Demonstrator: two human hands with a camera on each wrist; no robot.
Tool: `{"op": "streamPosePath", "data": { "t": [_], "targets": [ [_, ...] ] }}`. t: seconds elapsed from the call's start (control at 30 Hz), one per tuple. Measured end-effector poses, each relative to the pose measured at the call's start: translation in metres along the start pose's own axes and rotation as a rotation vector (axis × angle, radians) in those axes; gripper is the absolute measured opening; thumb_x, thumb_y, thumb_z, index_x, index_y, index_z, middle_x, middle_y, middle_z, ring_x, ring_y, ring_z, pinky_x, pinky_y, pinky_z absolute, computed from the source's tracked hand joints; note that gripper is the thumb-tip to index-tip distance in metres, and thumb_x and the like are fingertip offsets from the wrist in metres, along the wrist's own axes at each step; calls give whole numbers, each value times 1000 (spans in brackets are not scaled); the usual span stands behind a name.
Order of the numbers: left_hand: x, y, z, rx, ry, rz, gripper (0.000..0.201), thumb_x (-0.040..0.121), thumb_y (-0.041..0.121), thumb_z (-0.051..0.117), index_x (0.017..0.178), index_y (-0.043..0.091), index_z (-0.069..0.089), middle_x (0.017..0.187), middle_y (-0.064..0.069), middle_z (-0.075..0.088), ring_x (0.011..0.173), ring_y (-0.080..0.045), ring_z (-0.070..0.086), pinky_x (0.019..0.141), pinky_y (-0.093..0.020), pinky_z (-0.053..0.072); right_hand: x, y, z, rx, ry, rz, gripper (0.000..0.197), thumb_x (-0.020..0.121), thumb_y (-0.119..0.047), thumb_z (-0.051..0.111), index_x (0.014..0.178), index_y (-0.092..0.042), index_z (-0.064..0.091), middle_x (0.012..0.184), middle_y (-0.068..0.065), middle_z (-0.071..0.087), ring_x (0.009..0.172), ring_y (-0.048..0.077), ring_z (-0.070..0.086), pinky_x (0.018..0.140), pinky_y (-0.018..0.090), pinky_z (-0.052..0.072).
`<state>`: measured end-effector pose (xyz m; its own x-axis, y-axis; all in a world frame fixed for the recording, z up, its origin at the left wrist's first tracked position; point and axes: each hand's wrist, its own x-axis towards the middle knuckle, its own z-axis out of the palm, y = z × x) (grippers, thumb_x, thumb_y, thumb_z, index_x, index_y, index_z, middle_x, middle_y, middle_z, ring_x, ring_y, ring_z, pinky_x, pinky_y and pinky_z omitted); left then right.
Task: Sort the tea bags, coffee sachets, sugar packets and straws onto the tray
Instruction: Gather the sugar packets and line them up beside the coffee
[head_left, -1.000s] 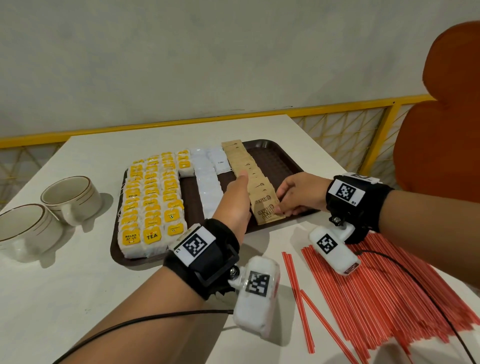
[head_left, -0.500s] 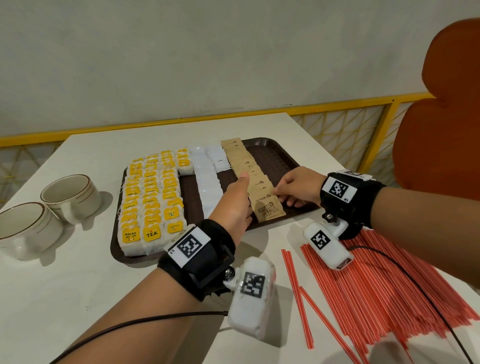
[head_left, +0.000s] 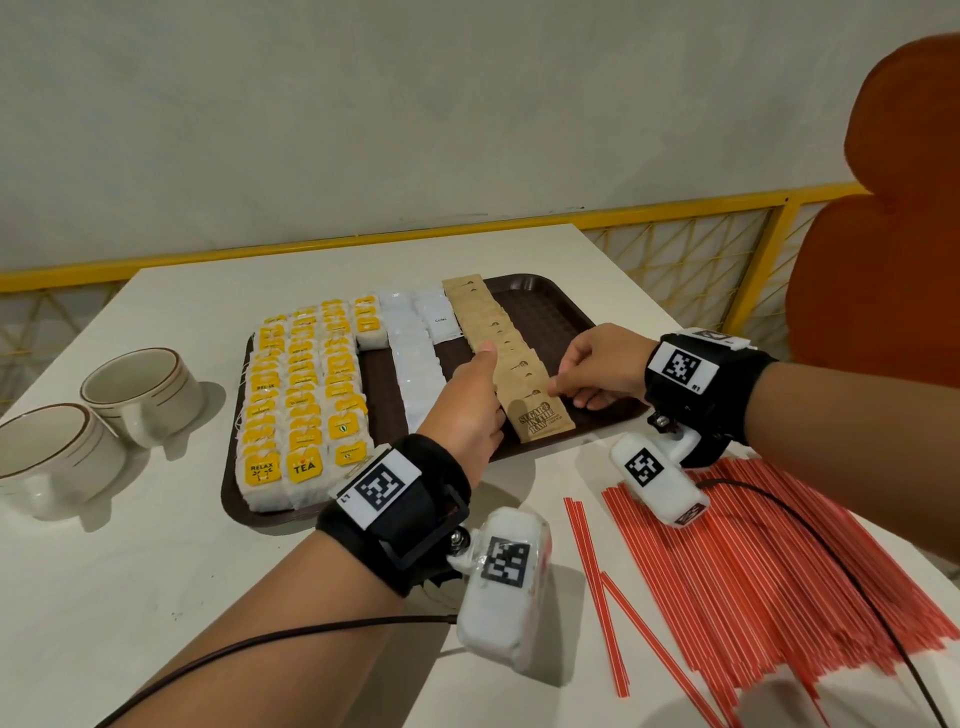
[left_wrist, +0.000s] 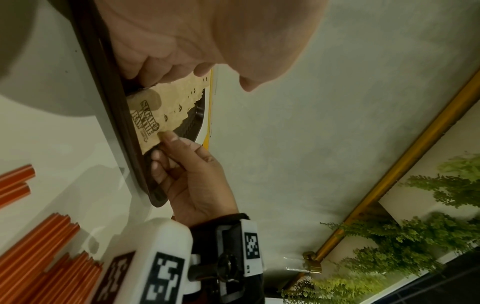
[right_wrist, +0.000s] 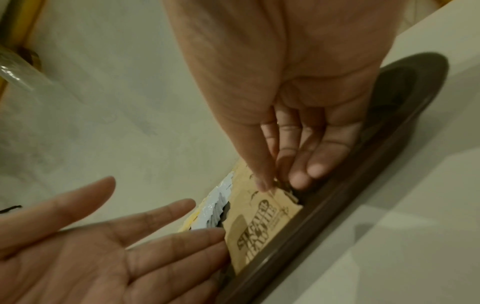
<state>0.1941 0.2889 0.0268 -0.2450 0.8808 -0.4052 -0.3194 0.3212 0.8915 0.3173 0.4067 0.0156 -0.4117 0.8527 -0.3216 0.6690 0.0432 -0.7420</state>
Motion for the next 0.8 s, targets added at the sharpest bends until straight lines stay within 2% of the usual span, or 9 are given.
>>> {"op": "streamPosePath", "data": {
  "t": [0.07, 0.23, 0.37, 0.47, 0.53, 0.6, 0.67, 0.73, 0.8],
  "targets": [
    [1, -2, 0, 13, -16, -7, 48, 103, 44, 26, 145, 22, 30, 144, -12, 44, 130, -24, 44, 96, -30, 32, -2, 3, -1, 52, -64, 9, 16, 80, -5, 73, 76, -7, 58, 68, 10, 66, 60, 15, 62, 66, 27, 54],
    [5, -4, -1, 24, -35, -12, 47, 102, 45, 26, 143, 23, 33, 142, -10, 47, 124, -21, 48, 96, -30, 32, -3, 10, 1, 106, -97, 20, 14, 80, 2, 71, 78, -5, 59, 67, 13, 67, 62, 17, 63, 66, 26, 54],
    [7, -5, -4, -4, -45, -12, 50, 102, 44, 28, 146, 19, 31, 147, -12, 41, 136, -24, 38, 105, -32, 29, -6, 5, -2, 162, -103, 47, 12, 84, 3, 66, 77, -4, 59, 70, 12, 64, 62, 16, 61, 61, 22, 54],
    [14, -6, -8, -48, -21, 18, 59, 100, 51, 27, 148, 17, 27, 153, -6, 31, 143, -20, 24, 116, -37, 17, -3, 5, 0, 216, 46, 7, 9, 88, 1, 61, 82, -5, 62, 87, 15, 65, 81, 22, 64, 75, 27, 57],
    [20, -6, -9, -80, -19, 37, 65, 98, 58, 23, 149, 17, 26, 154, -3, 29, 144, -18, 21, 117, -37, 14, -3, 5, 8, 250, 129, -29, 13, 91, -1, 57, 100, -8, 64, 108, 15, 64, 101, 23, 63, 89, 33, 54],
    [27, -6, -8, -104, -32, 46, 68, 97, 61, 19, 150, 17, 25, 154, -3, 30, 144, -17, 23, 117, -35, 14, -5, 5, 19, 269, 94, -45, 23, 94, -5, 53, 116, -7, 61, 120, 13, 63, 112, 25, 60, 100, 39, 48],
    [31, -7, -6, -103, -66, 45, 69, 96, 62, 16, 149, 19, 25, 151, -4, 35, 138, -14, 33, 109, -26, 29, -8, 3, 30, 275, 12, -62, 26, 97, -7, 48, 119, -8, 62, 120, 11, 66, 112, 25, 62, 103, 44, 46],
    [32, -7, -3, -81, -89, 32, 69, 96, 63, 16, 149, 21, 30, 145, -5, 45, 119, -12, 50, 76, -14, 50, -8, 1, 37, 279, 2, -58, 29, 97, -11, 46, 120, -9, 63, 116, 10, 68, 109, 27, 64, 101, 47, 47],
    [35, -9, -1, -56, -83, 27, 68, 95, 64, 18, 146, 23, 35, 138, -6, 53, 109, -14, 57, 55, -17, 53, -7, -1, 41, 278, 26, -57, 28, 95, -14, 48, 117, -8, 64, 115, 16, 67, 111, 33, 62, 101, 52, 45]
  ]
}}
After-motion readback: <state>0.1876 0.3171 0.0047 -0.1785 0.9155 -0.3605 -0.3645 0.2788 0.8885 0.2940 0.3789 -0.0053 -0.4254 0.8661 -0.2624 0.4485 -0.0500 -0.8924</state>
